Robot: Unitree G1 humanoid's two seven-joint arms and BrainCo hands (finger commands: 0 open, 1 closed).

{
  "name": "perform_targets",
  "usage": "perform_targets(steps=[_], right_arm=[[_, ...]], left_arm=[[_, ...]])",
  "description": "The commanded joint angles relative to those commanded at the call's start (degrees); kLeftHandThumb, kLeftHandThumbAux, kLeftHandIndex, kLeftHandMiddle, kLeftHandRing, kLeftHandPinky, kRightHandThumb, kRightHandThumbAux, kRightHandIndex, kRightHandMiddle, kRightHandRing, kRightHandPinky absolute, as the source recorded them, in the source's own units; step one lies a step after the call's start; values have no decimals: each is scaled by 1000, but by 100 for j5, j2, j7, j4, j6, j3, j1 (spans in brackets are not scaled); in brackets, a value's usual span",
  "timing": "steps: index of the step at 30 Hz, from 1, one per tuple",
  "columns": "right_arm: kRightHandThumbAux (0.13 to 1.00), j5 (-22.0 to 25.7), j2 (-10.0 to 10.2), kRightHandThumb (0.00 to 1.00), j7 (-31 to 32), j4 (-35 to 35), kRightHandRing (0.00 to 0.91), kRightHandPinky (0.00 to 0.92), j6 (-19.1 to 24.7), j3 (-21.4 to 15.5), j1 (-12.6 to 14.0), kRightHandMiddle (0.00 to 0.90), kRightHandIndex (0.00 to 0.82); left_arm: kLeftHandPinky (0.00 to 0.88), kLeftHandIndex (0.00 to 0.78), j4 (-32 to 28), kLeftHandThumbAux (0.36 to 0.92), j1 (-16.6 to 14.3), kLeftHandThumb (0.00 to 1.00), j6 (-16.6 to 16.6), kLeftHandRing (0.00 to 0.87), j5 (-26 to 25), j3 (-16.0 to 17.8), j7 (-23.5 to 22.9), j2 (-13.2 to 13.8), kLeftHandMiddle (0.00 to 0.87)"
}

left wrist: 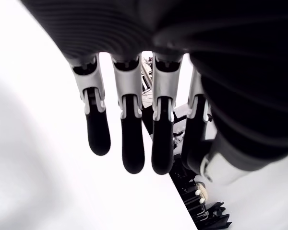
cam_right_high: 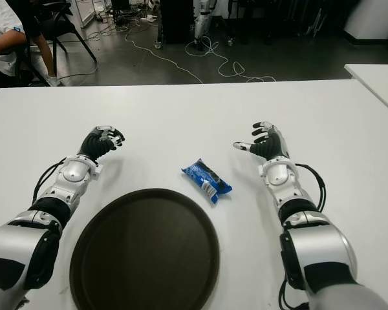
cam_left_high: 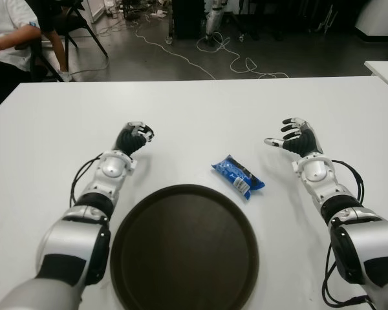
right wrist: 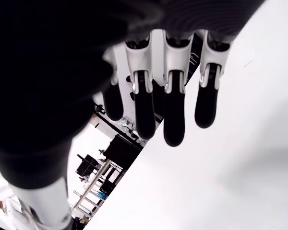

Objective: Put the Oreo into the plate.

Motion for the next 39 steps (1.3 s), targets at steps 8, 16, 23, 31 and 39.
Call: perform_targets(steps=[8,16,23,31,39], right_arm=[[777,-81,-34,0,-46,-33,341,322,-32,96,-24,335,279],[803,-841,-159,0,-462,-374,297,290,-42,867,-221,300,250],[795,-1748,-379,0,-584,-1044,316,245,173,1712,-208,312,303],[756,-2185,-834,0,662,-3691,338,264,1045,1975,338,331,330],[691,-2582,-1076,0,2283,-5803,241,194,2331,2024,758,238,219]], left_arm=[[365,495,-21,655,42,942,-125,428,-24,21,-11,6,438],[369,498,-27,655,61,943,-190,428,-14,11,-41,43,440],[380,485,-31,654,64,942,-165,441,0,-4,-81,88,439],[376,479,-24,654,64,942,-127,442,2,-3,-107,125,444],[356,488,-28,654,65,942,-86,432,2,0,-136,173,445]])
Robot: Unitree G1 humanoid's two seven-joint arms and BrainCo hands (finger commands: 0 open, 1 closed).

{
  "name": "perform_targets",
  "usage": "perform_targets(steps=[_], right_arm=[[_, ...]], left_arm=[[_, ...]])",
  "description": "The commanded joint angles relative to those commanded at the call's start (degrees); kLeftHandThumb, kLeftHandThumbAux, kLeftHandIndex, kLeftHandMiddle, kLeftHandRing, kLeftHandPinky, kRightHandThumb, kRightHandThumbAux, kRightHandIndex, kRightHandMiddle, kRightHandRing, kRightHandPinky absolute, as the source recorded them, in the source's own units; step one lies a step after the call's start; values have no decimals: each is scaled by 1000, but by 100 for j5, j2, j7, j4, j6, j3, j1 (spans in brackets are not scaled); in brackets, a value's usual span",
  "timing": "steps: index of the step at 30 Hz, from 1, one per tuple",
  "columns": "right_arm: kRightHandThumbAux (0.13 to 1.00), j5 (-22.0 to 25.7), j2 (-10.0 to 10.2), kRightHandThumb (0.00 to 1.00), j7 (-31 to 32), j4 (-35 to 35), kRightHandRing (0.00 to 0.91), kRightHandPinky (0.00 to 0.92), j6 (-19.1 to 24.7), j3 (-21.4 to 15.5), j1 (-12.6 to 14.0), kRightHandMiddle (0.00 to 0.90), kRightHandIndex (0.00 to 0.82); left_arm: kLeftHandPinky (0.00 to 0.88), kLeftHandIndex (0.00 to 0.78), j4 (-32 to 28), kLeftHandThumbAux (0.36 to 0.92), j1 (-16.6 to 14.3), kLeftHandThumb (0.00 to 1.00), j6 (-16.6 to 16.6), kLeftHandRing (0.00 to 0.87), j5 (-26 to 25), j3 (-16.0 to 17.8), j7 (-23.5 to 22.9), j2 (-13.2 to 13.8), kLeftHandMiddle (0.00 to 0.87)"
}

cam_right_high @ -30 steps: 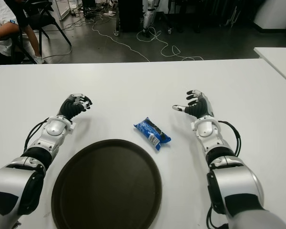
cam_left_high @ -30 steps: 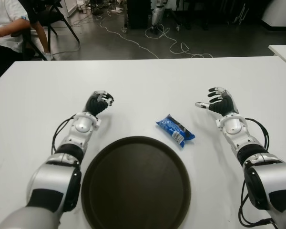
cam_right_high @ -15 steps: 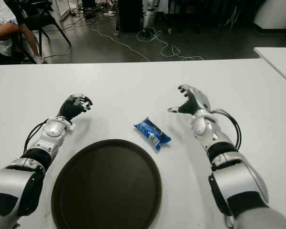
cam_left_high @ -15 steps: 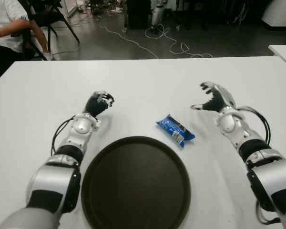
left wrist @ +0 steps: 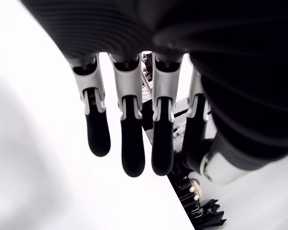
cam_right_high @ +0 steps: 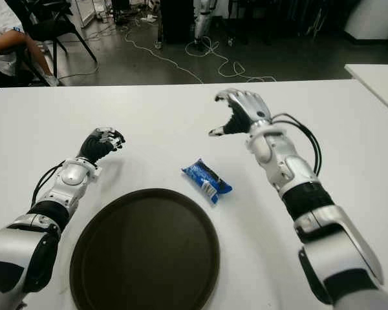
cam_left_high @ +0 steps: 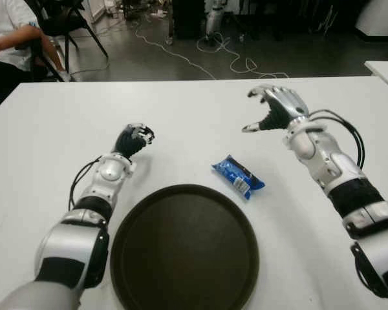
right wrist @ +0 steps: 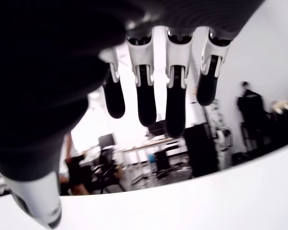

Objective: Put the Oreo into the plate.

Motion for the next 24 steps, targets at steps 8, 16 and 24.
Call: perform_targets(steps=[8,16,24], right_arm=[[662,-360,-172,0,738,-1401,199,171,801,-94,575,196,175],[632,-975,-127,0,1521,-2416,179,144,1596,-12,783,180,165],[659,-1665,-30,0,1855,-3036,194,173,1908,173,1053,182,163]], left_arm=[[357,495,2,655,2,942,-7,434,9,-2,-32,51,439],[367,480,7,654,22,942,-59,443,-37,33,-123,80,440],[376,473,-9,655,27,941,-76,448,-27,24,-125,108,439]])
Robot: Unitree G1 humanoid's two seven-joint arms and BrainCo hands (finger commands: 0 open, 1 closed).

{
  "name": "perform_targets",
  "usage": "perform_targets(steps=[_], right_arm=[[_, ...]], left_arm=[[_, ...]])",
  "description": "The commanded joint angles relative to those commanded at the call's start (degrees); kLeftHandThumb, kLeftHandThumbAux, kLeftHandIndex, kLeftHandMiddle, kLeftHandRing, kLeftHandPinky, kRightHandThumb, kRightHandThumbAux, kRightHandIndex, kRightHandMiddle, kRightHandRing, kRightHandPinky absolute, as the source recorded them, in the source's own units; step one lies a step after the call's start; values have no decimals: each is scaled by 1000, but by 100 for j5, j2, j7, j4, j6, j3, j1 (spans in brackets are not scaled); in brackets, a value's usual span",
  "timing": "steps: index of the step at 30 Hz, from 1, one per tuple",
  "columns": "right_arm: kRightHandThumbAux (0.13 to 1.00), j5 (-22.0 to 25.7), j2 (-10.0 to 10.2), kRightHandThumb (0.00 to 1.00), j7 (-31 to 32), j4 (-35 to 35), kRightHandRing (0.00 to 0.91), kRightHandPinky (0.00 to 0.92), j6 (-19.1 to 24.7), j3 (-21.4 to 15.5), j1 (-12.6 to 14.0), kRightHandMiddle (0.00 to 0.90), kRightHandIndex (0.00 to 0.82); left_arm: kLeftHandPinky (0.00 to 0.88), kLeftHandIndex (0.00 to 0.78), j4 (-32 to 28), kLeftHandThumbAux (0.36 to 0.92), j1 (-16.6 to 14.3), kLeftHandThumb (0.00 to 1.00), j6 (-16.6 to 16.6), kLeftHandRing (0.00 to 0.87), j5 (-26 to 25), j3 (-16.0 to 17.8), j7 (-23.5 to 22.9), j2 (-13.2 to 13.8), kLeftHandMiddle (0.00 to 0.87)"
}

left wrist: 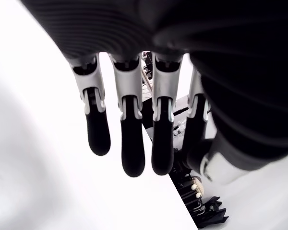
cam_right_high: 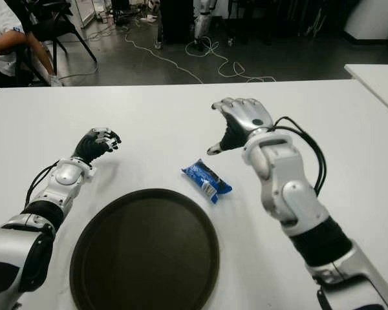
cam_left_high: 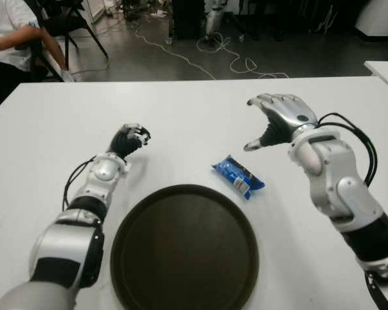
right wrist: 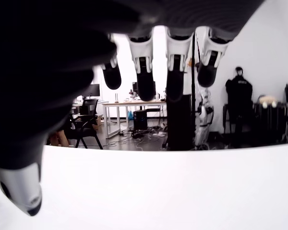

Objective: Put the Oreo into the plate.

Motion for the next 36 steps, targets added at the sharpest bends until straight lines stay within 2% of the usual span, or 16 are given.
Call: perform_targets(steps=[4,5,9,15,23,26,29,34,36], right_arm=[[670,-309,191,0,31,-247,209,207,88,130,166,192,171],[670,-436,290,0,65,-300,211,210,186,177,212,194,173],[658,-720,505,0,198,-365,236,257,385,202,277,202,169],[636,-1012,692,0,424,-248,258,299,521,202,309,207,166],[629,-1350,889,0,749,184,300,358,700,293,349,237,207],[617,-1540,954,0,909,187,288,340,801,325,384,223,189],[614,-1672,979,0,774,255,256,290,782,371,538,192,153],[616,-1818,962,0,664,271,154,144,688,384,623,132,105],[619,-1861,970,0,584,273,122,113,673,387,691,112,90]], left_arm=[[376,477,4,654,-7,941,5,443,-2,-2,-15,9,443],[376,478,5,654,-6,941,-2,442,-19,11,-39,6,444],[374,484,3,654,-4,942,-11,438,-61,41,-99,-2,444],[379,486,3,654,-7,942,-9,437,-96,60,-156,-4,444],[386,489,-2,653,6,943,-38,436,-151,103,-187,-13,444],[385,490,-5,653,14,943,-49,435,-159,112,-184,-13,445],[382,488,-11,653,20,943,-72,436,-141,104,-166,-6,445],[387,476,-16,654,27,942,-96,443,-137,105,-162,-8,444],[390,476,-13,654,22,942,-91,444,-119,90,-150,-4,444]])
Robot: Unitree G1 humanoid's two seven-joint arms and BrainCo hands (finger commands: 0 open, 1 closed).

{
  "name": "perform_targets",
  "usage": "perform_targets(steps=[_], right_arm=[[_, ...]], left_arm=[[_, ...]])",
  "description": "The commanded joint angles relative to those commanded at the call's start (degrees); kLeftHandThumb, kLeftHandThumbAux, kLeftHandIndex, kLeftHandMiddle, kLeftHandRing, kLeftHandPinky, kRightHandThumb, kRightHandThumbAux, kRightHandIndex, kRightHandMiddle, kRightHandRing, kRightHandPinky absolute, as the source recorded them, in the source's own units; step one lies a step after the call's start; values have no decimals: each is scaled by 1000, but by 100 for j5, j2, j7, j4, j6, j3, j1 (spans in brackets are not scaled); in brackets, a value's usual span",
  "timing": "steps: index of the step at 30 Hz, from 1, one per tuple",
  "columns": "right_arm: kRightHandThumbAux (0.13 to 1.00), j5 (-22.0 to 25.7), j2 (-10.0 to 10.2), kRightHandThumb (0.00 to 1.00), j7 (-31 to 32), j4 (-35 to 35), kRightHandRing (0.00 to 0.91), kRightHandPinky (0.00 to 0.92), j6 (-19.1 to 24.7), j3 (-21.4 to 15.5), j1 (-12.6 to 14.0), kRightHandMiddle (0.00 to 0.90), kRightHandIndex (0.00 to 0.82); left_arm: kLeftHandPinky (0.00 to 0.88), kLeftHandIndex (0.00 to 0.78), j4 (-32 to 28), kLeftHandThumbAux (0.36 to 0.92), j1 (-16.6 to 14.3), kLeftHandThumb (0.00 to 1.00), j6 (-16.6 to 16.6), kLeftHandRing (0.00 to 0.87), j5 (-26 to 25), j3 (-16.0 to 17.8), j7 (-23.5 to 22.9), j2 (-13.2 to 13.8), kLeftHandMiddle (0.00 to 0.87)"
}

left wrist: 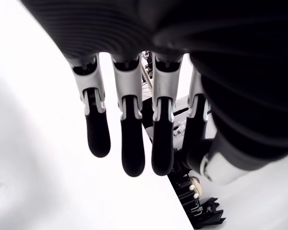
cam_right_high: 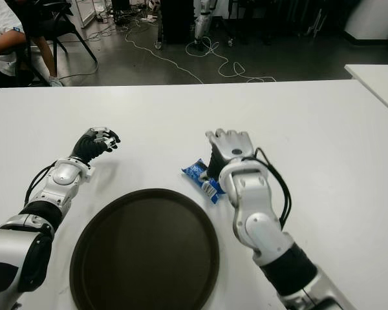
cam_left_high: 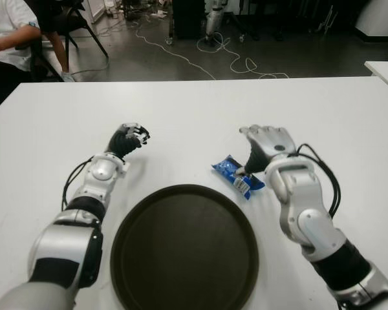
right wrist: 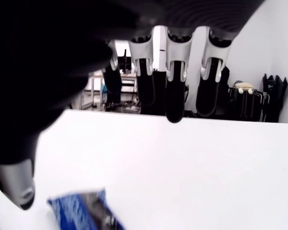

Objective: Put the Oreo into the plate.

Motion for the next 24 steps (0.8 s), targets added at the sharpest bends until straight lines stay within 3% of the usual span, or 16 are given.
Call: perform_targets(steps=[10,24], right_arm=[[668,-60,70,0,-299,70,12,26,-28,-29,157,21,24],[718,-40,92,0,-937,283,0,0,-68,-69,349,0,0]], left_arm=[[404,478,7,653,-3,942,-23,449,76,-62,65,10,442],[412,473,24,654,-16,941,20,453,56,-56,59,-2,441]])
